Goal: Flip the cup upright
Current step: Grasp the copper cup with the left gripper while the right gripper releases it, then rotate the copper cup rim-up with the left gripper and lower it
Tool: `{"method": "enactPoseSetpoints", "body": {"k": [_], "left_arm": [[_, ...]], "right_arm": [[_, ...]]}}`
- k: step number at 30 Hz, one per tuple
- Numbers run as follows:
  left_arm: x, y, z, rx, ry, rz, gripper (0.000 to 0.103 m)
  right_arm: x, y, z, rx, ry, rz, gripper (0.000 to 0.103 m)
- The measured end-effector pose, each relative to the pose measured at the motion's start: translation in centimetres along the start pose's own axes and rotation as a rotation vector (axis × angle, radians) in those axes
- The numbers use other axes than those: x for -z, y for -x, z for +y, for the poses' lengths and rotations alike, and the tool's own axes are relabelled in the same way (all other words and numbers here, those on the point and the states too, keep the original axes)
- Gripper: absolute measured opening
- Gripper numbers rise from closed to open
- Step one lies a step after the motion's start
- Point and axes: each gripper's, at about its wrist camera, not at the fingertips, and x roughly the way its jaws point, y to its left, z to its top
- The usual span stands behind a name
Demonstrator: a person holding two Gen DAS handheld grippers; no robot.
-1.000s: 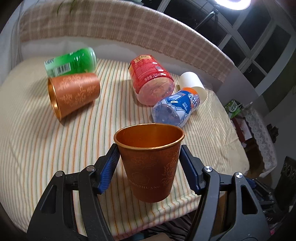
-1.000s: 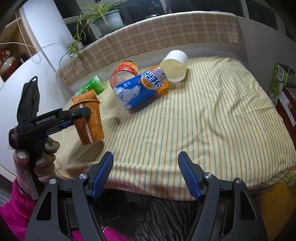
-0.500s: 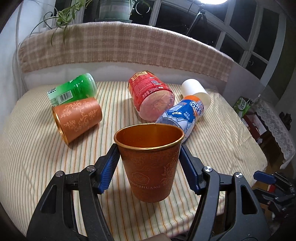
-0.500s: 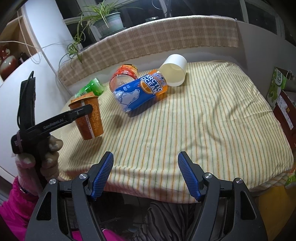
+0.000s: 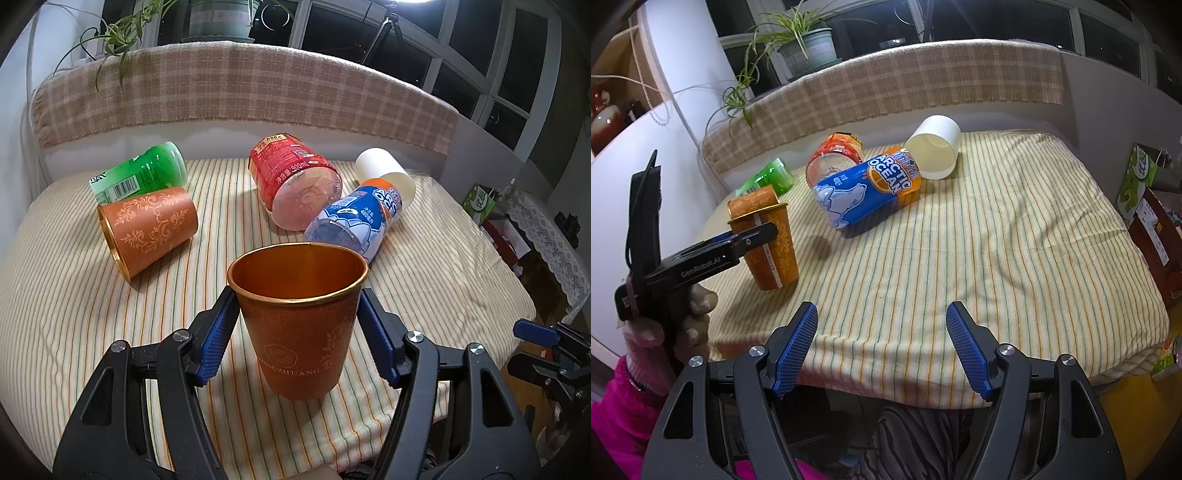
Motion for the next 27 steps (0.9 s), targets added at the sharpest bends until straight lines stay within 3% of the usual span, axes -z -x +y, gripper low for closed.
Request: {"method": "enactPoseSetpoints", "body": {"k": [19, 27], "left_arm": [[1.6, 1.3, -1.1, 0.04, -0.05, 0.027, 0.067], [2.3, 1.6, -1.5, 0.056, -0.062, 0.041, 0.081]], "right_arm": [[0.0, 0.7, 0.8, -0.005, 0.009, -0.011, 0.072], [0.1, 1.0, 0.7, -0.003, 0.006, -0.019, 0.072]]}}
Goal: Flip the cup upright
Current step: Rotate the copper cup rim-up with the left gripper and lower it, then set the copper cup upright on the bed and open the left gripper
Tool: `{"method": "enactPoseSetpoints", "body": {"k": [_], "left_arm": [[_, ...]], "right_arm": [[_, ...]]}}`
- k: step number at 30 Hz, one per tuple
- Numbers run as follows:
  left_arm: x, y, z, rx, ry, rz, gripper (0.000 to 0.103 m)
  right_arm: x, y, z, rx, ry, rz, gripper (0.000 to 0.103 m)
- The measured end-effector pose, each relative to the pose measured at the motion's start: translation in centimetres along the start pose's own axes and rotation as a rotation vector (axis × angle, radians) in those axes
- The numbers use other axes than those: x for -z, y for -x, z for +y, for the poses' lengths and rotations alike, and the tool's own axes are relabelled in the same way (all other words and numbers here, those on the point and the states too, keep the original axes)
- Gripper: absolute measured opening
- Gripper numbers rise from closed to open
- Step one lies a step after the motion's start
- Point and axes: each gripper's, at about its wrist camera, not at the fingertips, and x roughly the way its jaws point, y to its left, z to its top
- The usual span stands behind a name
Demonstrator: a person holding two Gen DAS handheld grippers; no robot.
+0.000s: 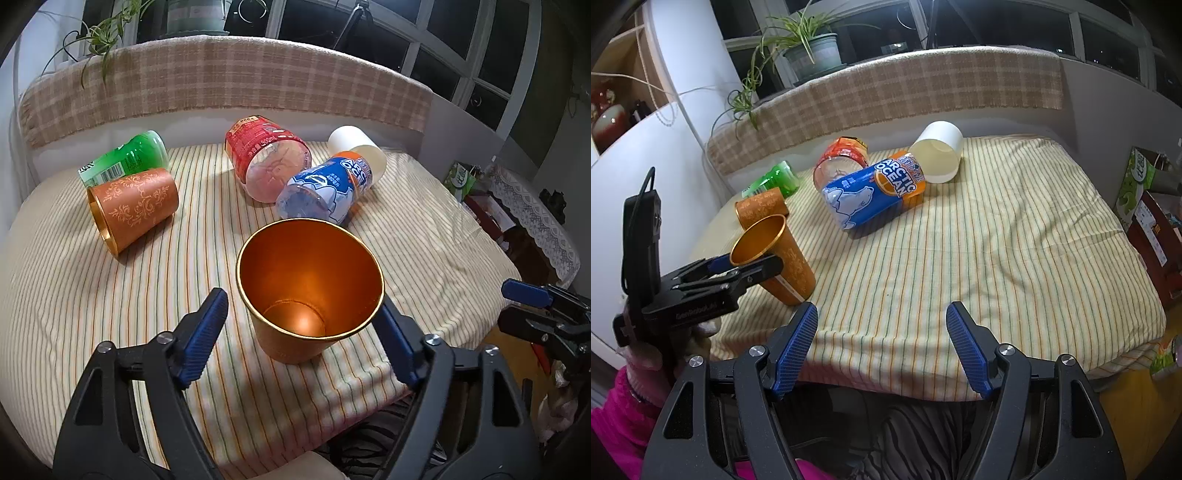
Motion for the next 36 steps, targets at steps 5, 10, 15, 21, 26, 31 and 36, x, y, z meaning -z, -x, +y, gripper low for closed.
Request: {"method": "enactPoseSetpoints", "body": {"k": [5, 10, 15, 21, 26, 31, 36], "left_arm": [[0.3, 0.4, 0.1, -0.005, -0.009, 0.001, 0.082], [0.8, 1.2, 0.6, -0.019, -0.003, -0.009, 0.089], [1.6, 2.5, 1.6, -0.038, 0.007, -0.019, 0.09], [2.2, 5.3, 2.4, -0.077, 0.017, -0.076, 0.09], [2.1, 9.1, 2.7, -0.152, 0.033, -0.206, 0.09], [2.0, 13.0, 2.2, -0.242, 0.043, -0.377, 0.09], [2.2, 15.6, 1.3, -0.305, 0.016, -0.498, 0.103]], "right_arm": [[0.1, 0.2, 0.1, -0.009, 0.001, -0.016, 0.072], [-0.1, 0.4, 0.6, 0.0, 0.018, -0.038, 0.072], [-0.4, 0.7, 0.9, 0.005, 0.025, -0.063, 0.072], [-1.1, 1.3, 1.6, 0.032, 0.048, -0.116, 0.072], [-1.8, 2.1, 2.6, 0.087, 0.085, -0.195, 0.072], [-2.4, 3.1, 3.6, 0.142, 0.11, -0.283, 0.073], [-2.4, 4.1, 4.5, 0.193, 0.138, -0.366, 0.08]]}}
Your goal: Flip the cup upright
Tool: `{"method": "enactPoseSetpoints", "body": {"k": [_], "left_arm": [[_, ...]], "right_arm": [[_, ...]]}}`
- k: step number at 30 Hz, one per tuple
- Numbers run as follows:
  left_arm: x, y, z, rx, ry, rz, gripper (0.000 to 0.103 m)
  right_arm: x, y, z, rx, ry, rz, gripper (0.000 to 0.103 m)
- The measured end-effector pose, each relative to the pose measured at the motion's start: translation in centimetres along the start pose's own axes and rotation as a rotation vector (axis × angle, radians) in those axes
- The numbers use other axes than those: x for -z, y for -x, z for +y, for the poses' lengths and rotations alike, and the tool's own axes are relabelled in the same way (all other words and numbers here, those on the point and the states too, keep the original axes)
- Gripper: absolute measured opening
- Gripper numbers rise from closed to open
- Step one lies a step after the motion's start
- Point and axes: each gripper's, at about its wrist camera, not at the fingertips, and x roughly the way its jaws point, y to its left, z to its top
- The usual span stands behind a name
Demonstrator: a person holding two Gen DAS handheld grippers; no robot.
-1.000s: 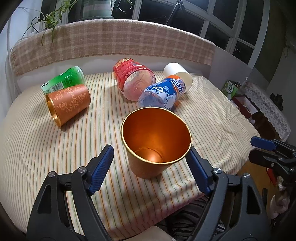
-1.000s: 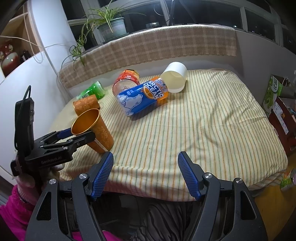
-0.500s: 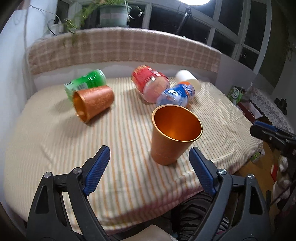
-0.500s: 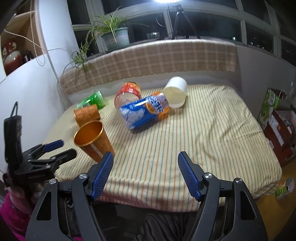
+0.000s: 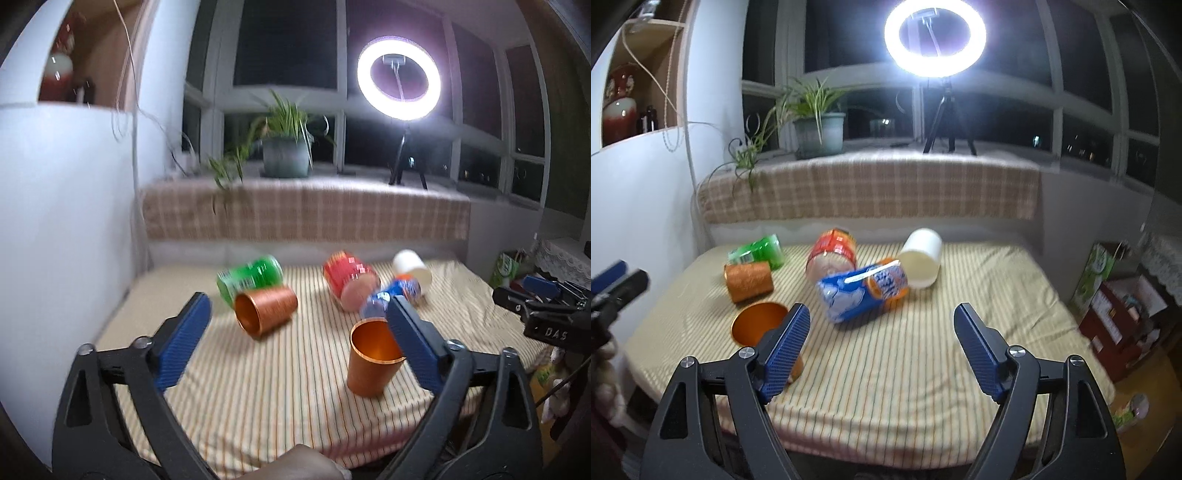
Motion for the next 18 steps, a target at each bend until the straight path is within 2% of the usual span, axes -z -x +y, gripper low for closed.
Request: {"method": "enactPoseSetpoints", "body": {"k": [3, 10, 18], "left_arm": [[-0.3, 1.2, -0.2, -0.017, -0.001, -0.048, 0.103], [-0.4, 2.2, -0.5, -0.037, -0.002, -0.068, 0.103], [-0.4, 2.5, -0.8, -0.045, -0.007, -0.061, 0.103]], "right_arm": [[-0.1, 0.7, 0.2, 0.045, 0.015, -0.052, 0.083], [-0.7, 1.9, 0.3, 0.097, 0.005, -0.13, 0.089], [-0.7, 2.4, 0.2, 0.104, -0.007, -0.142, 0.089]]}}
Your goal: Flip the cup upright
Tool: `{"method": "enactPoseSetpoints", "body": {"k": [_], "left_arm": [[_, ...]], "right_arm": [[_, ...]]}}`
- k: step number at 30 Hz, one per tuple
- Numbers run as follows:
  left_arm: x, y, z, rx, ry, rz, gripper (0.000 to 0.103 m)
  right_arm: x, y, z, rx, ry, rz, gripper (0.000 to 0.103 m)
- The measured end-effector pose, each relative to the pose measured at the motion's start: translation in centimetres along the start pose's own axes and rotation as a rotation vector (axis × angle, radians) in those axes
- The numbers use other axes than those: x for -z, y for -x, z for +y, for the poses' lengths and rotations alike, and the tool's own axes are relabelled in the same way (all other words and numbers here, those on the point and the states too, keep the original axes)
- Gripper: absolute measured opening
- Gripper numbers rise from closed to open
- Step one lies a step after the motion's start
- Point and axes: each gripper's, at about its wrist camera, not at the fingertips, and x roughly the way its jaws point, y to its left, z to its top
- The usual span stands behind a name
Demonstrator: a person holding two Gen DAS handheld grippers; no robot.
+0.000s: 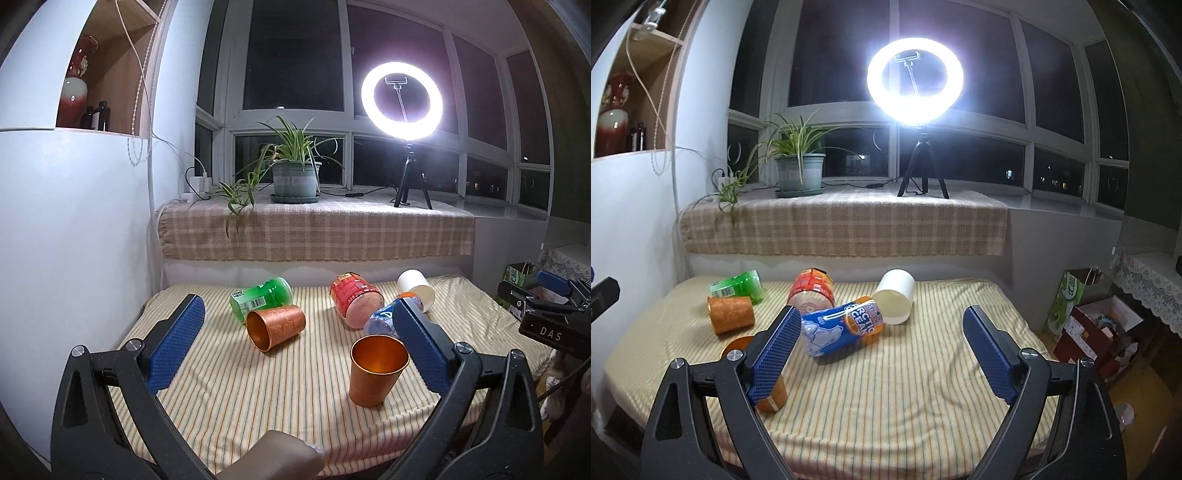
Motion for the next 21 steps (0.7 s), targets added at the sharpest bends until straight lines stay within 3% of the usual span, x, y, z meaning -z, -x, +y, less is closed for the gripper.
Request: {"method": "enactPoseSetpoints", "body": {"k": [21], "left_arm": [[-0.23, 0.44, -0.04, -0.016, -0.011, 0.002, 0.103]], "right_arm": [[0.0, 0.02, -0.36, 0.004, -0.012, -0.002, 0.089]]}}
